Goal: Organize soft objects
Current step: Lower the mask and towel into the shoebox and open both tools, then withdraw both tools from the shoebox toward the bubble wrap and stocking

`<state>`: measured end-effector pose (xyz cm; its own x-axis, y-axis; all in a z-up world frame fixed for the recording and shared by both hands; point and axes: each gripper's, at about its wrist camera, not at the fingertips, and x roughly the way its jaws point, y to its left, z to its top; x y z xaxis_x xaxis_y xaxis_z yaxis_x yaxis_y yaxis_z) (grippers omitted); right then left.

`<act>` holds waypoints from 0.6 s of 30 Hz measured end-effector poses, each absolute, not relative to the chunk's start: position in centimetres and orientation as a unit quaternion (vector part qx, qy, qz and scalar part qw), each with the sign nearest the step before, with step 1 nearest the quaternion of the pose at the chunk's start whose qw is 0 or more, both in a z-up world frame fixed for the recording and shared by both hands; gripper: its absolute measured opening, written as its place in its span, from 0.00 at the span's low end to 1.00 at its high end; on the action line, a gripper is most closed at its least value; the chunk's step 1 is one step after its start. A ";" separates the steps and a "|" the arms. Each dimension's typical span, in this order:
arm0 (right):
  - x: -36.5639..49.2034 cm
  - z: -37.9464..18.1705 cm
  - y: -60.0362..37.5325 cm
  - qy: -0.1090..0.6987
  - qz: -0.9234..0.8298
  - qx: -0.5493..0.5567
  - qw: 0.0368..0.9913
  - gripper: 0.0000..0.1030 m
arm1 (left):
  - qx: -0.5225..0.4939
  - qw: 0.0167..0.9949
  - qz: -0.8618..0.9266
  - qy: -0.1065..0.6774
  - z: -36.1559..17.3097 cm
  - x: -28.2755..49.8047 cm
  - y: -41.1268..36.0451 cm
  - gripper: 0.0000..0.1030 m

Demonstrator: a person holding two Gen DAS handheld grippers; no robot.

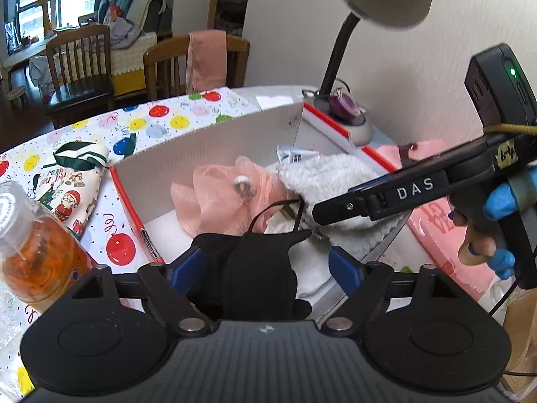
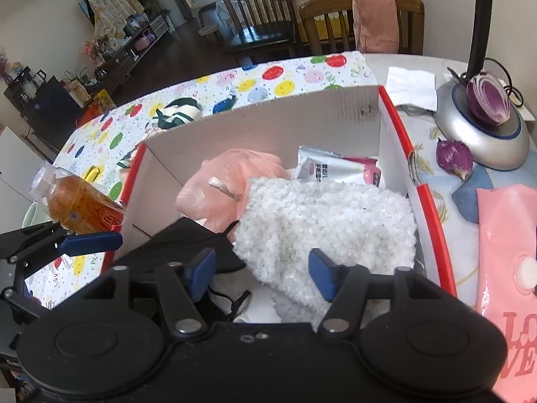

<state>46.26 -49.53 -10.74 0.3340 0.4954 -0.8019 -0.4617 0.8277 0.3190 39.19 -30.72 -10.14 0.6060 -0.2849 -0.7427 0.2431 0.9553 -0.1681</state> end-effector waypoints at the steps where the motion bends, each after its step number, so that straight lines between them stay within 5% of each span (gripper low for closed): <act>1: 46.1 -10.5 -49.6 0.495 0.293 0.018 0.818 0.61 | -0.028 0.897 -0.148 0.415 -10.0 39.0 -30.6 0.81; 18: 40.6 -2.9 -48.8 0.426 0.332 0.015 0.841 0.82 | -0.078 0.920 -0.158 0.349 -5.0 34.5 -26.6 0.81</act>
